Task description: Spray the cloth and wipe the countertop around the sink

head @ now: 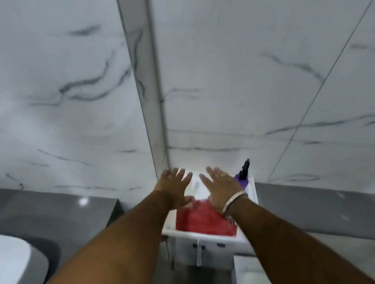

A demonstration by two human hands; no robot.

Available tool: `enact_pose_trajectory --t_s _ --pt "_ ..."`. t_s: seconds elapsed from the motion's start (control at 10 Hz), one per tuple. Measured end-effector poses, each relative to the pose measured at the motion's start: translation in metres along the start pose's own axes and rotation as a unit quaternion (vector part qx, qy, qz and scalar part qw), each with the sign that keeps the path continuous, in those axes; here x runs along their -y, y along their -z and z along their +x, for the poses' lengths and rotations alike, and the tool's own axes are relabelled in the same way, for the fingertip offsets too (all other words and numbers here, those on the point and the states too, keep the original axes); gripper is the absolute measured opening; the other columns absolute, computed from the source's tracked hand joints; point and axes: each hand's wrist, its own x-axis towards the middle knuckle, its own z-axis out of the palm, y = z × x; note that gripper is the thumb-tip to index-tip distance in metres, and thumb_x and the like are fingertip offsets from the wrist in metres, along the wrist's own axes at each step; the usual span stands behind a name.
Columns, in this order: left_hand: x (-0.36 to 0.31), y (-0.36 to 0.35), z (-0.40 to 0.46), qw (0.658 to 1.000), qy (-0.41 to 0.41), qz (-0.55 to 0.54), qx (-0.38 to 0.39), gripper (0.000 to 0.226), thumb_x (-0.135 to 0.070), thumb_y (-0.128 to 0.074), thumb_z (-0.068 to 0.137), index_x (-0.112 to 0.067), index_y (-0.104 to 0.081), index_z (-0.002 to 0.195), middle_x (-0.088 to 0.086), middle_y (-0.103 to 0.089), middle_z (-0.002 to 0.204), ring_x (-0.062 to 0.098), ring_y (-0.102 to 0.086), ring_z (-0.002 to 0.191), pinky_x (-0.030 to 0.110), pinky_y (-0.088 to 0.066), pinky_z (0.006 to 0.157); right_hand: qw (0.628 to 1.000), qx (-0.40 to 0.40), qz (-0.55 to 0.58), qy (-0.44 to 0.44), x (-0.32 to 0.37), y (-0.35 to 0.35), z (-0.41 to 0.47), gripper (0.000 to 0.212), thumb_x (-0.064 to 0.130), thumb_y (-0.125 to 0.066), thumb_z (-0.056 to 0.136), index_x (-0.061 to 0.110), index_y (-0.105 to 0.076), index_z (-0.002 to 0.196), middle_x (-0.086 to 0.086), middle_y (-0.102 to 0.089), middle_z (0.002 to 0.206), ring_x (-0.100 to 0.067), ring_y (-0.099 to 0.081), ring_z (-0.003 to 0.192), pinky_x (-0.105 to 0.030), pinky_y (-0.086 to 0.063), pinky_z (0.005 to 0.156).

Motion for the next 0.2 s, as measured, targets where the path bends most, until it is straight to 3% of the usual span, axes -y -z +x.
enact_pose_trajectory --t_s 0.1,0.2 --pt "0.025 0.091 0.018 0.994 0.049 -0.014 -0.099 0.100 -0.073 -0.042 0.088 -0.021 0.008 0.157 0.010 0.004 0.167 0.031 0.003 0.153 0.052 0.001 0.122 0.986 -0.156 -0.048 -0.034 -0.032 0.090 0.015 0.085 0.039 -0.056 0.081 0.022 -0.017 0.154 -0.015 -0.007 0.164 -0.036 -0.013 0.149 -0.052 -0.015 0.119" --pt "0.060 0.244 0.022 0.953 0.117 -0.035 -0.279 0.122 -0.086 -0.042 0.074 -0.018 0.021 0.154 0.012 0.023 0.162 0.034 0.018 0.150 0.056 0.011 0.120 0.917 -0.378 -0.092 -0.086 -0.080 0.227 0.007 0.106 0.059 -0.069 0.063 0.018 -0.029 0.152 -0.019 -0.022 0.161 -0.044 -0.023 0.145 -0.064 -0.016 0.114"
